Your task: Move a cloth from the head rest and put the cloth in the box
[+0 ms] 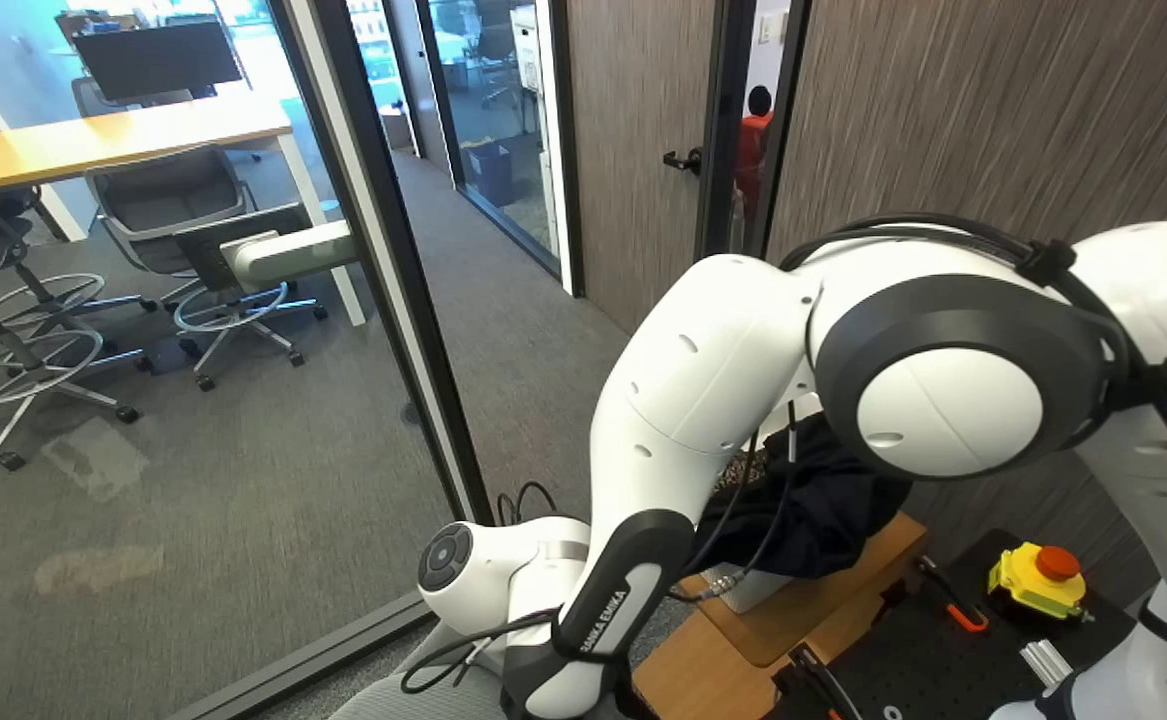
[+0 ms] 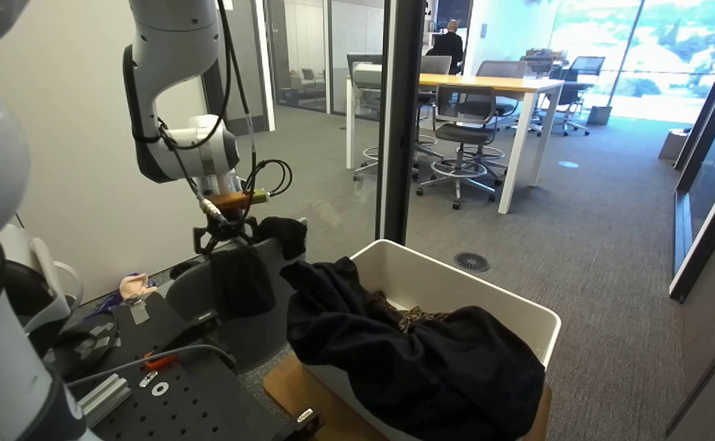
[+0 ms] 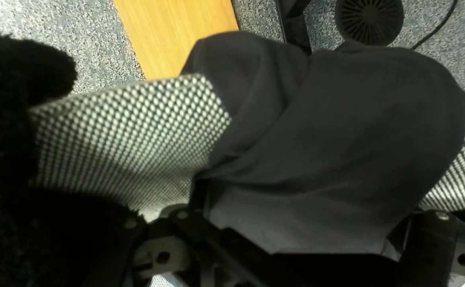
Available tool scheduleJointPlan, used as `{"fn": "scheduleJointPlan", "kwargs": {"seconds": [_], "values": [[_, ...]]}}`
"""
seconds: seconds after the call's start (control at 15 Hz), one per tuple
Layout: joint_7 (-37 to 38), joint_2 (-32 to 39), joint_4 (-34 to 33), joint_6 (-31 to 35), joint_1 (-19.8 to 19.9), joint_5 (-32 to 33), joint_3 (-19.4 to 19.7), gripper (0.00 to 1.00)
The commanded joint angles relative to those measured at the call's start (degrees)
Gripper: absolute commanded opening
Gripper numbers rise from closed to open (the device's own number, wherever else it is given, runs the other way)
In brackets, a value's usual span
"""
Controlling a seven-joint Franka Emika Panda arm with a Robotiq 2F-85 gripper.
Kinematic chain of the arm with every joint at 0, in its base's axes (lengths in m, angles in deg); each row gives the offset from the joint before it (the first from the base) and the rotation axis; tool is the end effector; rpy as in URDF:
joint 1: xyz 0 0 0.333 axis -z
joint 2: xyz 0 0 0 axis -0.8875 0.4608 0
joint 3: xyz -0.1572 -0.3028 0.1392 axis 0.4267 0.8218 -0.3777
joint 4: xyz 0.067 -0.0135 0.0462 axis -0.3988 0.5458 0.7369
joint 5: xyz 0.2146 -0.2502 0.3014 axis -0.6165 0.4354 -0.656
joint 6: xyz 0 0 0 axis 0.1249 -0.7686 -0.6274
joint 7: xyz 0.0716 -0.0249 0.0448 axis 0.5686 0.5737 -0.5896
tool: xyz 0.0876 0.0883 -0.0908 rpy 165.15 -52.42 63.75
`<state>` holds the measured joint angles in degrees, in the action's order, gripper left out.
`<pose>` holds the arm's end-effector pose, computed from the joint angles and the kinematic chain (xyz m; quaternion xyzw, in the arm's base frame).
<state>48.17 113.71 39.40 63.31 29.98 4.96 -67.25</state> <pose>0.4303 0.4542 0.0058 0.7584 0.6369 -0.1174 0.0727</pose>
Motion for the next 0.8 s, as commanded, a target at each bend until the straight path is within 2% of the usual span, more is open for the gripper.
{"fn": "scheduleJointPlan", "kwargs": {"seconds": [0.0,0.13,0.27,0.6,0.73], "values": [[2.0,1.1,-0.9,0.7,-1.7,3.4,2.5,1.00],[2.0,1.1,-0.9,0.5,-2.1,3.9,2.8,0.75],[2.0,1.2,-1.2,0.3,-2.4,4.4,3.1,0.59],[1.8,1.5,-1.6,-0.3,-2.4,4.6,3.4,0.21],[1.7,1.8,-2.0,-0.7,-2.3,4.4,3.4,0.15]]}}
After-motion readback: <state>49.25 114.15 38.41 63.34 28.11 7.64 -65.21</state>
